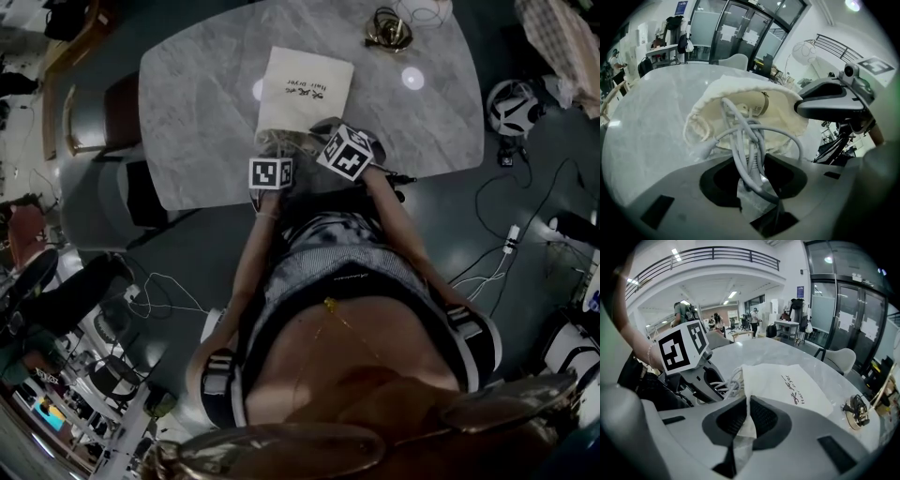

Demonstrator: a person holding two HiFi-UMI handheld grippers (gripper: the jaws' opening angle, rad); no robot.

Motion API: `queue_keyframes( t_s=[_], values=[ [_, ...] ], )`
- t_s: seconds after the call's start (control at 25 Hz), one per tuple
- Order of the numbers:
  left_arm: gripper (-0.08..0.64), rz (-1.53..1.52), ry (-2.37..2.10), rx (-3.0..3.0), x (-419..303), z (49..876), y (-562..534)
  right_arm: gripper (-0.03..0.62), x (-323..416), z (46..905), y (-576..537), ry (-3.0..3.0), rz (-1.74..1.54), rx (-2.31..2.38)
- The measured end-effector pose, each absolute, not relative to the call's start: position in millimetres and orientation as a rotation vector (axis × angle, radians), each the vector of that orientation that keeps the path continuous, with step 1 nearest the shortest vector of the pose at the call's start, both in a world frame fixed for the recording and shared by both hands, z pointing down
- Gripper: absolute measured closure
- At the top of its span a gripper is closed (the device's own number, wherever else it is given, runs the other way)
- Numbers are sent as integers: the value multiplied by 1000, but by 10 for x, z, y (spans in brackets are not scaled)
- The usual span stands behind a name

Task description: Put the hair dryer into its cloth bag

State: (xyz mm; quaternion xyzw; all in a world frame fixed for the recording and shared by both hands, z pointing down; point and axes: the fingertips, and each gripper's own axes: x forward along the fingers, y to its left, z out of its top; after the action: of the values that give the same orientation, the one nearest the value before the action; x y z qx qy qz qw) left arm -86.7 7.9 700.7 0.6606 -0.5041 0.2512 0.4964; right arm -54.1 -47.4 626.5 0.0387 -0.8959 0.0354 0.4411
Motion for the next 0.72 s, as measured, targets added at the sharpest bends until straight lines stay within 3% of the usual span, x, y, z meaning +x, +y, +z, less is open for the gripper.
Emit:
queue_keyframes(
  t_s=[0.72],
  values=[
    [408, 494, -1245, 1600, -911, 6849, -511, 515, -562, 6148, -455, -2229, 63, 80]
  ],
)
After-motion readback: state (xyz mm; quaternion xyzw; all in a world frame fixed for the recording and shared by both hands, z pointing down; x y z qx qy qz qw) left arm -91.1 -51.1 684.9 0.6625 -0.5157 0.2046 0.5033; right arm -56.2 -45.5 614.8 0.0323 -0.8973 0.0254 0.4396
